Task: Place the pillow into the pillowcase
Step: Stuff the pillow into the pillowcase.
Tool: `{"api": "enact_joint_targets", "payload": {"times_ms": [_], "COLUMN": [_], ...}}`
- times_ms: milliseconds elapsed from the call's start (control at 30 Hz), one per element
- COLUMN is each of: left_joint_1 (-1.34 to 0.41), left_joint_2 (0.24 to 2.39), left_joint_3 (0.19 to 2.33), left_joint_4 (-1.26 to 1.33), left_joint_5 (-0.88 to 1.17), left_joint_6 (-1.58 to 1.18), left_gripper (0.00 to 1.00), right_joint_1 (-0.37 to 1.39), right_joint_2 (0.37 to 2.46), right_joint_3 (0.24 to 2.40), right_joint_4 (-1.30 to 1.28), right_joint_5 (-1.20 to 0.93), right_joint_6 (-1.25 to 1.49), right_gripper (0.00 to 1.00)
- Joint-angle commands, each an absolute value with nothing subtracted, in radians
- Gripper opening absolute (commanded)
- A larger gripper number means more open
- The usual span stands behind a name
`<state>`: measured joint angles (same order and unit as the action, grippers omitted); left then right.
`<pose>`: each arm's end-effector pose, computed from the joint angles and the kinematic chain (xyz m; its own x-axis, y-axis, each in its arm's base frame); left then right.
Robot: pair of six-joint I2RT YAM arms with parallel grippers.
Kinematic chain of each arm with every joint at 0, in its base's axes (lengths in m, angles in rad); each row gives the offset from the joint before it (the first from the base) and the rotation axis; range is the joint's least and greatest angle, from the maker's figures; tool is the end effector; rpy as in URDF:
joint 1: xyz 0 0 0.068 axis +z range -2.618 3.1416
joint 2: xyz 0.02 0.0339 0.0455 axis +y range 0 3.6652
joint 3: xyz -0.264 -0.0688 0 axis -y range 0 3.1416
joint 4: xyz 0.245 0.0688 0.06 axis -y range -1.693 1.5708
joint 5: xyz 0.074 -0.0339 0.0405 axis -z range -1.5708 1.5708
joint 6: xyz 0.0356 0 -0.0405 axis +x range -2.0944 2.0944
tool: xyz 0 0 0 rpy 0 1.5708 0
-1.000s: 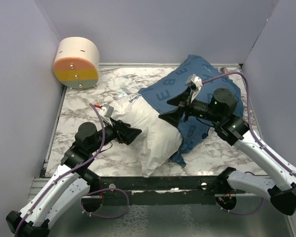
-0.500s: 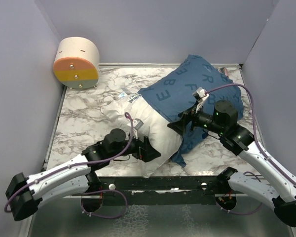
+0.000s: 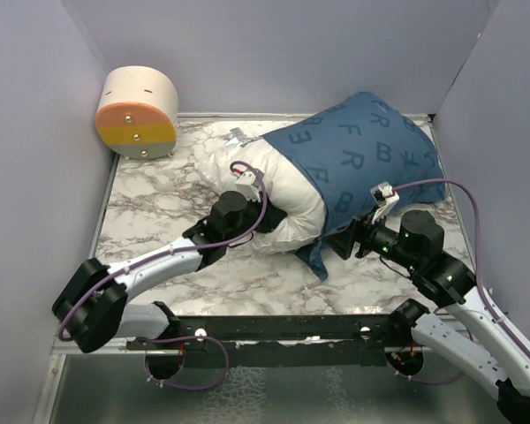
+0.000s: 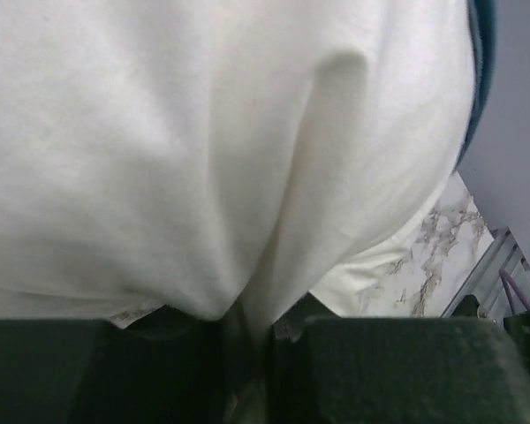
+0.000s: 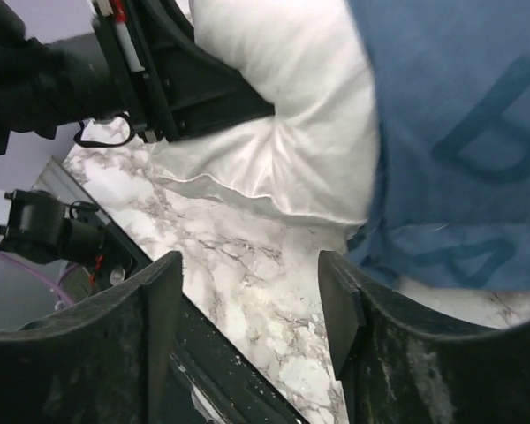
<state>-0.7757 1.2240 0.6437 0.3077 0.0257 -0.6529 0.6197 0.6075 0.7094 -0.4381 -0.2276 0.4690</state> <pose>0.1947 -0.1922 0.2481 -0.5887 -0.2733 -0.7608 0.4533 0.6677 -0.5906 0.1121 0.0899 0.3130 -0.5737 0.1316 -0.8084 -0.5380 0.6837 0.4931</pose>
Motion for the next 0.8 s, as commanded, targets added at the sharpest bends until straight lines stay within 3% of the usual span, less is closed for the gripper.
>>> {"api": "enact_joint_targets", "payload": {"times_ms": [0, 300, 767], "left_joint_1": [-0.774, -0.773, -0.774], "left_joint_2": [1.353, 1.395, 1.415], "left_joint_3": [0.775, 0.804, 0.807], "left_joint_4": [0.496, 0.515, 0.547], "left_joint_5": [0.152, 0.181, 0.231], "left_joint_6": [-0.637, -0.633, -0.644], "left_gripper": [0.14, 0.11, 0.12], "right_joint_1": [0.615, 0.615, 0.615], "right_joint_2": [0.642, 0.721, 0.877], "right_joint_3": [0.668, 0.693, 0.691], "right_joint_4": [-0.491, -0.493, -0.333], "right_joint_5": [-0.101, 0.303, 0.425], "right_joint_6": [0.520, 0.504, 0.470], "right_gripper": [0.61, 0.61, 0.54]}}
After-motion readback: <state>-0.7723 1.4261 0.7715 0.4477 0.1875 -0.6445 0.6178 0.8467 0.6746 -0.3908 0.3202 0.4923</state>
